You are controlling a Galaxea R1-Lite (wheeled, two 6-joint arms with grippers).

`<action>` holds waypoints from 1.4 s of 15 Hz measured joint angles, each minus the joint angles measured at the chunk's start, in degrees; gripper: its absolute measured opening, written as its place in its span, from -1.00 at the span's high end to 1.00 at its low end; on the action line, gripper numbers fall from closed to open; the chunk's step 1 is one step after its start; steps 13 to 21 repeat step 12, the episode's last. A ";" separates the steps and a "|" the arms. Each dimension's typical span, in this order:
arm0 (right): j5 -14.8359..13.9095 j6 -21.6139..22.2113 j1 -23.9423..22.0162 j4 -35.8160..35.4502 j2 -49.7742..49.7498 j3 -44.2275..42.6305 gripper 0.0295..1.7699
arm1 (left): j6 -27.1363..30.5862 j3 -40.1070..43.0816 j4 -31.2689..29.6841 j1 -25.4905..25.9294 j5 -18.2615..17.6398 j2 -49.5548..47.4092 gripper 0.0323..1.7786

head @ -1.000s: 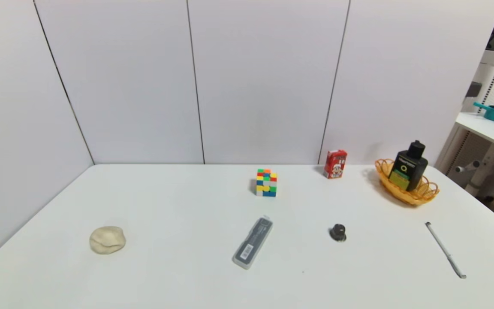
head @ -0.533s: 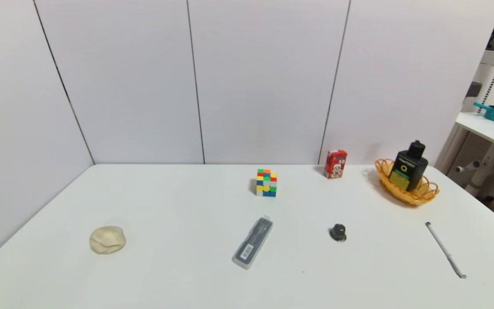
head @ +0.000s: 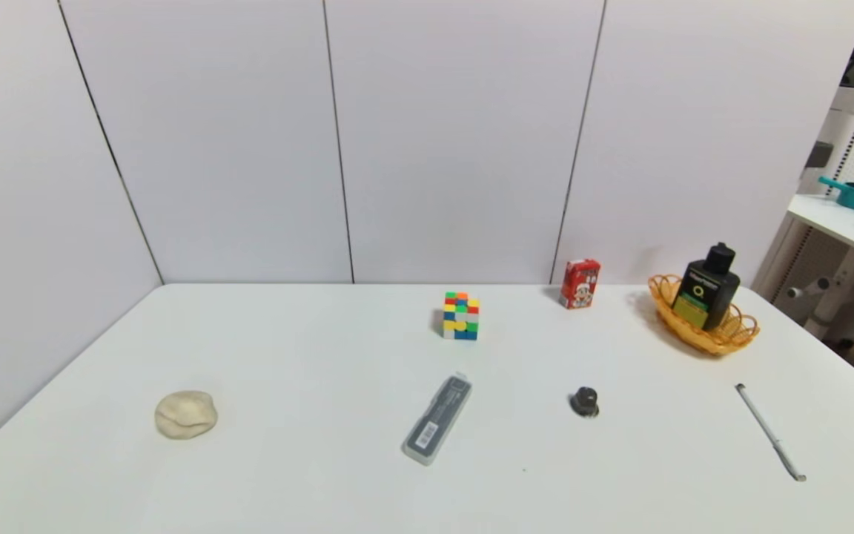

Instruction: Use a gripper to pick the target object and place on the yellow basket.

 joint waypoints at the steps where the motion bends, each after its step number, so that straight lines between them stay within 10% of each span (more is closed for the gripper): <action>1: 0.00 0.07 0.00 0.00 0.00 0.00 -0.91 | -0.01 0.00 -0.02 0.00 0.00 0.00 -0.90; 21: -0.24 2.43 0.00 -0.06 0.00 0.00 -0.91 | 0.00 0.00 0.00 0.02 0.02 0.00 -0.90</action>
